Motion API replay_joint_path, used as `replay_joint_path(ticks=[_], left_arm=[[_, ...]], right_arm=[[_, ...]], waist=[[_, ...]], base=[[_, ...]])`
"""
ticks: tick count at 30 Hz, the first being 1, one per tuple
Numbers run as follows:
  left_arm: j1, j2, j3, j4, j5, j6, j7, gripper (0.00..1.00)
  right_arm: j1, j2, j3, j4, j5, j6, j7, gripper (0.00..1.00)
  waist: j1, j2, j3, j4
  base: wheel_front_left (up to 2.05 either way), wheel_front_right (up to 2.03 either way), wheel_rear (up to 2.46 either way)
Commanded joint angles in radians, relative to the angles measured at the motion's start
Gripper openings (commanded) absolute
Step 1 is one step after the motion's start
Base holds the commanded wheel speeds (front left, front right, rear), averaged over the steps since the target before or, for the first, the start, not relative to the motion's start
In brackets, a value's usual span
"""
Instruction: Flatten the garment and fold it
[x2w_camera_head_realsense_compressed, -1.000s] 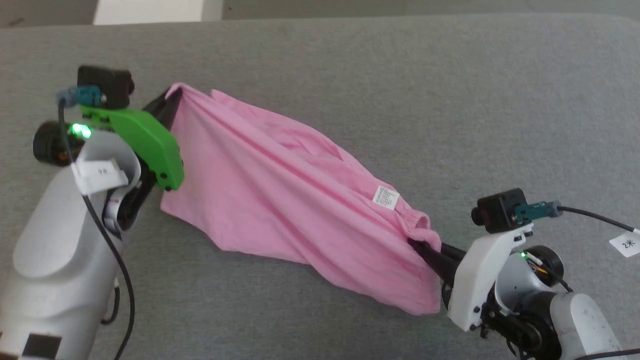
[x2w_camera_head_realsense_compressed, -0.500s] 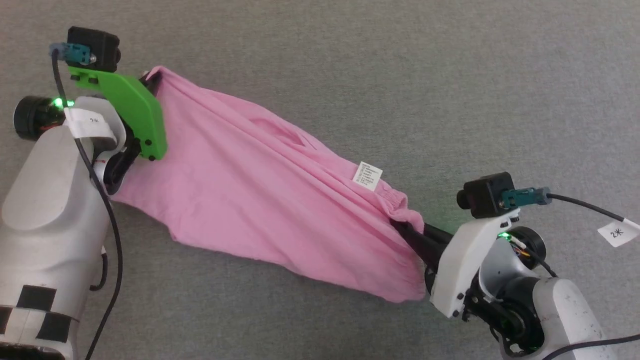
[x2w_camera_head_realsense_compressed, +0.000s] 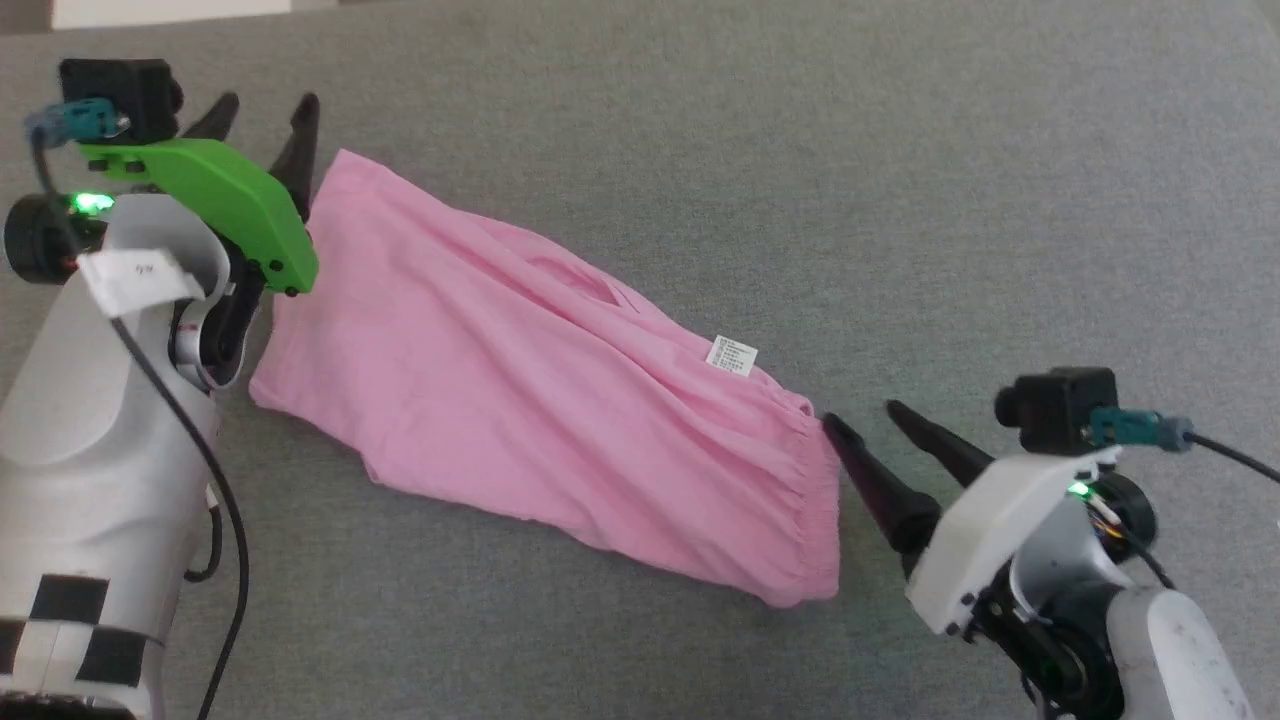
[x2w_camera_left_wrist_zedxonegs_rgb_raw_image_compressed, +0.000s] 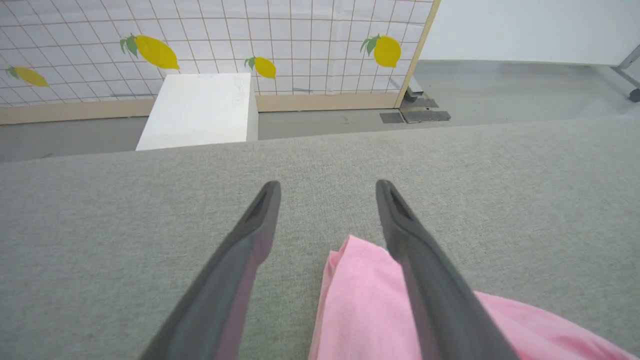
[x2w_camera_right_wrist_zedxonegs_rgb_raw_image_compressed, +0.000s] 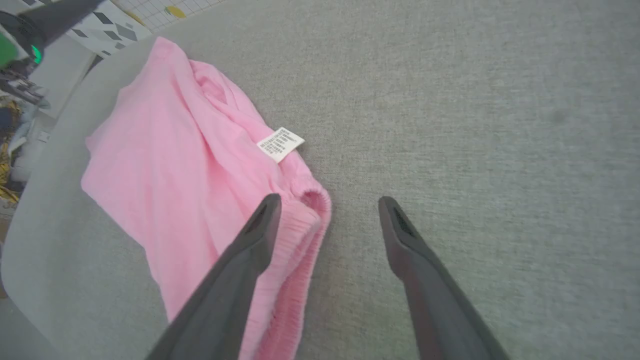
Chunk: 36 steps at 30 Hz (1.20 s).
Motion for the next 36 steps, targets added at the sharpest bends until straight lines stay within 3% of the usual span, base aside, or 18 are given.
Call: replay_joint_path(ticks=[1,5,9,14,19,27,34,35,36], left_arm=[[0.032,0.007,0.007,-0.023,-0.010,-0.004,-0.040,1.00],[0.138,0.032,0.029,-0.125,-0.001,-0.004,-0.189,1.00],[0.281,0.050,0.060,-0.247,0.026,0.040,-0.318,1.00],[0.490,0.047,0.125,-0.436,0.069,0.117,-0.356,1.00],[0.667,-0.003,0.208,-0.586,0.085,0.168,-0.358,1.00],[0.790,-0.073,0.241,-0.657,0.101,0.156,-0.359,1.00],[0.801,-0.097,0.244,-0.640,0.110,0.131,-0.359,1.00],[0.803,-0.098,0.242,-0.634,0.112,0.127,-0.359,1.00],[0.805,-0.099,0.241,-0.629,0.111,0.125,-0.359,1.00]], right_arm=[[0.022,0.002,-0.015,-0.016,-0.044,-0.001,-0.006,1.00],[0.082,0.003,-0.047,-0.066,-0.149,-0.001,0.023,1.00],[0.130,0.003,-0.039,-0.110,-0.233,-0.001,0.107,1.00],[0.120,0.003,0.012,-0.108,-0.269,-0.001,0.187,1.00],[0.067,0.003,0.019,-0.020,-0.293,-0.001,0.231,1.00],[-0.015,0.003,-0.002,0.202,-0.316,-0.001,0.250,1.00],[-0.049,0.003,0.036,0.345,-0.328,-0.001,0.219,1.00],[-0.051,0.003,0.044,0.362,-0.328,-0.001,0.219,0.67],[-0.054,0.003,0.049,0.370,-0.326,-0.001,0.213,0.25]], waist=[[-0.0001,0.0077,-0.057,0.033],[-0.0001,0.0077,-0.110,0.055],[-0.0001,0.0077,-0.151,0.077],[-0.0001,0.0077,-0.174,0.094],[-0.0001,0.0077,-0.177,0.121],[-0.0001,0.0077,-0.165,0.178],[-0.0001,0.0077,-0.160,0.200],[-0.0001,0.0077,-0.161,0.201],[-0.0001,0.0077,-0.160,0.201]], base=[[0.00,0.00,0.00],[0.00,0.00,0.00],[0.00,0.00,0.00],[0.00,0.00,0.00],[0.00,0.00,0.00],[0.00,0.00,0.00],[0.00,0.00,0.00],[0.00,0.00,0.00],[0.00,0.00,0.00]])
